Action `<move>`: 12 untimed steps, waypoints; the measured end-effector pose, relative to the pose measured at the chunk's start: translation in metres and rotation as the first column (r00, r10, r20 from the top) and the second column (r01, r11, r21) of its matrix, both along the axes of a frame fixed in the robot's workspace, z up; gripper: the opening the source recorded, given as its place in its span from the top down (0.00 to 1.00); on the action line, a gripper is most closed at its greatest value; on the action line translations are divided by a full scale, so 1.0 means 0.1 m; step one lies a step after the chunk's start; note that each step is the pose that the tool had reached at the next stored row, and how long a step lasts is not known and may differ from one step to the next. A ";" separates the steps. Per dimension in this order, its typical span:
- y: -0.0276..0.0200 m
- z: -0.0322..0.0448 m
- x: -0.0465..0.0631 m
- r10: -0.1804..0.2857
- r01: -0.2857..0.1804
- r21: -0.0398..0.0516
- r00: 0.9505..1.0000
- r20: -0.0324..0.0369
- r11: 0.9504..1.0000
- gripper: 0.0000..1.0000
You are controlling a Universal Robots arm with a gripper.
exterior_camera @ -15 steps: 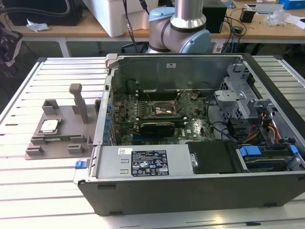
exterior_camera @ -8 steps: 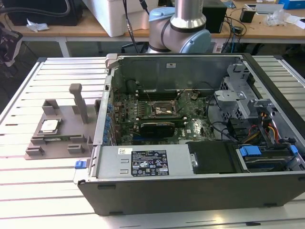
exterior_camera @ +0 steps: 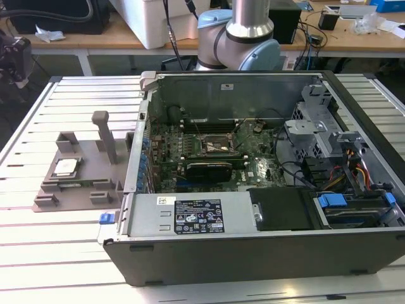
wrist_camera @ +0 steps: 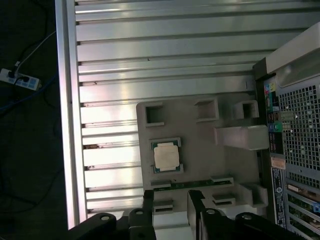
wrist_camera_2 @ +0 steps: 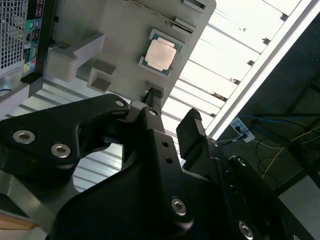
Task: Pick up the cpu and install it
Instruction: 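Pick up the cpu and move it towards the insertion slot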
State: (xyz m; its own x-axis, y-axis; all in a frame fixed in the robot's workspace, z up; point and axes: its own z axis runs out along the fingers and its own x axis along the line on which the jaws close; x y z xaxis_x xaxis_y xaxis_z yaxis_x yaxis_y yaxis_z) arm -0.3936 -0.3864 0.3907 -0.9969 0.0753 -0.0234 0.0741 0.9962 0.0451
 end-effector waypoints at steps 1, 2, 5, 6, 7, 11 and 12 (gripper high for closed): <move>0.000 0.000 0.00 0.000 0.000 0.000 1.000 0.000 1.000 0.58; 0.000 0.000 0.00 0.000 0.000 0.000 1.000 0.000 1.000 0.53; 0.000 0.000 0.00 0.000 0.000 0.000 1.000 0.000 1.000 0.40; 0.000 0.000 0.00 0.000 0.000 0.000 1.000 0.000 1.000 0.40; 0.000 0.000 0.00 0.000 0.000 0.000 1.000 0.000 1.000 0.40; 0.005 -0.006 0.01 0.034 -0.034 -0.037 0.999 -0.001 0.999 0.40; 0.007 -0.015 0.01 0.035 -0.035 -0.037 0.999 -0.002 0.999 0.40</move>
State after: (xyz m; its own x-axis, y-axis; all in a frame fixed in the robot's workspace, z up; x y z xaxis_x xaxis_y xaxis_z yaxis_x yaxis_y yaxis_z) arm -0.3923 -0.3857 0.3892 -0.9989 0.0395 -0.0245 0.0393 0.9992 0.0085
